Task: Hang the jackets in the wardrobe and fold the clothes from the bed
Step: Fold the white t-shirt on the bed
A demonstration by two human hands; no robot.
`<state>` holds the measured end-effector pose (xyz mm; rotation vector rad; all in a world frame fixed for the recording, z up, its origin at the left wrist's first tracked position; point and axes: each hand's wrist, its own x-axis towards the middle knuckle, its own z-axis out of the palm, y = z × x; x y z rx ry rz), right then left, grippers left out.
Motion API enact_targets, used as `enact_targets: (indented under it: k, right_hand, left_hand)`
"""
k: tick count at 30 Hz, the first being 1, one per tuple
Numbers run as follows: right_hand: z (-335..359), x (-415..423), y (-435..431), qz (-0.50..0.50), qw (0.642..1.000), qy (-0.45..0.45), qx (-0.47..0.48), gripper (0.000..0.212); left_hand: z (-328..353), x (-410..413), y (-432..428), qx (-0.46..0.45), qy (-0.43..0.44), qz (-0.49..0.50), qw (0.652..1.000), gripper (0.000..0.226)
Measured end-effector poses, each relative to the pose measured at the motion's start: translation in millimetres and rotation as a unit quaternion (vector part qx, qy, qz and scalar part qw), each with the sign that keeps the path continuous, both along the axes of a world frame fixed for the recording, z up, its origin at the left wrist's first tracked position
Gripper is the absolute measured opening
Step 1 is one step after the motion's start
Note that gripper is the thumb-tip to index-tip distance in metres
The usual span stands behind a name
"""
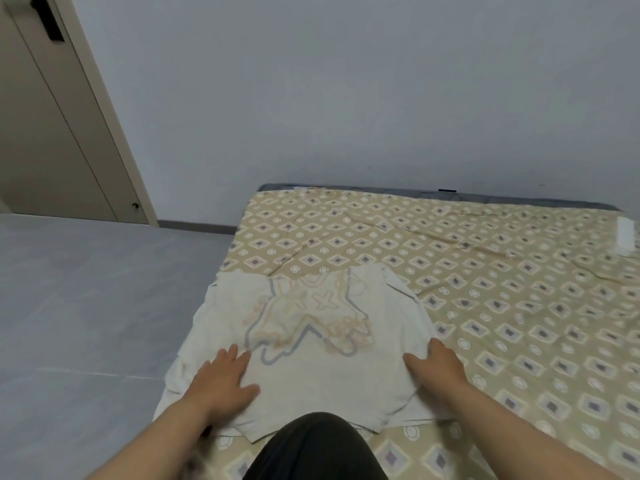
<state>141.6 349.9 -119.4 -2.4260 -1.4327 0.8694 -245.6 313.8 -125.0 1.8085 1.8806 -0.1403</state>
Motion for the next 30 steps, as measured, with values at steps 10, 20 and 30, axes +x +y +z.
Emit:
enact_targets:
  k: [10,20,30]
  right_hand:
    - [4,-7,35,-0.031,0.999,0.028,-0.023,0.058]
    - [53,-70,47,-0.037,0.915,0.397,0.052,0.039]
    - [77,-253,40,0.156,0.897,0.403,0.087,0.077]
  left_hand:
    - [-35,8,10,-0.007,0.117,-0.058,0.991,0.102]
    - [-20,-11,-5,0.059,-0.056,0.011,0.997,0.074]
    - [-7,-44,-46,0.136,-0.357,0.229,0.895,0.010]
